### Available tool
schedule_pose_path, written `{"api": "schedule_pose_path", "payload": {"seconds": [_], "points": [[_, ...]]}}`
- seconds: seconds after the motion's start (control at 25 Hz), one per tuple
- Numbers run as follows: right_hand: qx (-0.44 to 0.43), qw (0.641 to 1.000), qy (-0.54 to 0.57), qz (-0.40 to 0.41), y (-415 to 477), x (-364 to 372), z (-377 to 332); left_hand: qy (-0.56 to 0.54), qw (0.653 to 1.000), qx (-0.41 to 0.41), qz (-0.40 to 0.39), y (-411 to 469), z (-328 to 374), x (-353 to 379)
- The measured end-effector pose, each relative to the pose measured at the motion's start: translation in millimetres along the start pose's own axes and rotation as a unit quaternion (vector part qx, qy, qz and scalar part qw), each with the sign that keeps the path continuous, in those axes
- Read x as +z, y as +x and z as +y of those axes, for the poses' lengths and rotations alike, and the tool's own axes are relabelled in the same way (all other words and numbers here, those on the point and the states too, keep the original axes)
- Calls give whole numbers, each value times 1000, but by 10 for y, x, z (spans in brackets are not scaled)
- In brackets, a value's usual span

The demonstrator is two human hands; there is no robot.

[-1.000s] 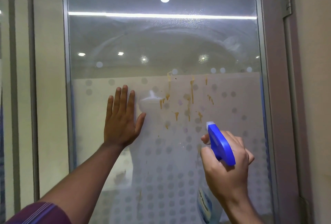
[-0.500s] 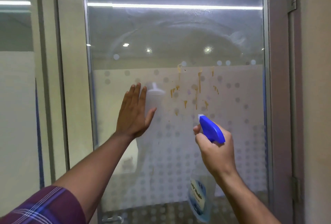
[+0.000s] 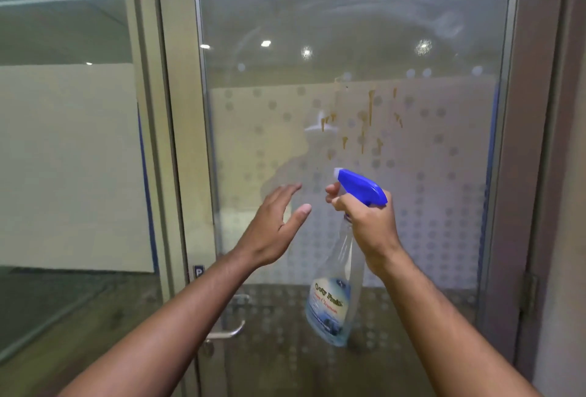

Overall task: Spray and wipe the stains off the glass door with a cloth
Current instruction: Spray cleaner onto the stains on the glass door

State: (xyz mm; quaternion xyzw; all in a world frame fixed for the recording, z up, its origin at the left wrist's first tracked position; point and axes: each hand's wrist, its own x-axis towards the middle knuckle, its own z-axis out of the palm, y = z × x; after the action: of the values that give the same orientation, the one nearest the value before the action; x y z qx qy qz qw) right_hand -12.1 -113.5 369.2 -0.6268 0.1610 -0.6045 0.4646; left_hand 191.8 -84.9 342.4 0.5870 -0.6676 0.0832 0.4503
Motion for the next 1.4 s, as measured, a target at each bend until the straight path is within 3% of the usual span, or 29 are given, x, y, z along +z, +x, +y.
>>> {"api": "schedule_pose_path", "payload": {"seconds": [0.08, 0.2, 0.32, 0.56, 0.84, 1.12, 1.4], "points": [[9, 999, 13, -35, -124, -82, -32, -115, 991, -66, -32, -368, 250, 80], [15, 995, 23, -96, -382, -234, -63, -280, 947, -141, -65, -897, 609, 155], [37, 983, 47, -172, -695, -342, -69, -355, 914, -166, -109, -1455, 929, 230], [93, 955, 107, -258, -1527, -355, 96, -314, 919, -228, -63, -2532, 1347, 418], [120, 905, 45, -405, -2526, -238, 197, -185, 898, -383, 112, -3761, 1696, 166], [108, 845, 10, -523, -3602, 291, 129, -78, 847, -490, 193, -5034, 1954, -293], [103, 800, 28, -591, -4813, 964, -125, -3, 769, -584, 258, -6166, 2407, -883]]}}
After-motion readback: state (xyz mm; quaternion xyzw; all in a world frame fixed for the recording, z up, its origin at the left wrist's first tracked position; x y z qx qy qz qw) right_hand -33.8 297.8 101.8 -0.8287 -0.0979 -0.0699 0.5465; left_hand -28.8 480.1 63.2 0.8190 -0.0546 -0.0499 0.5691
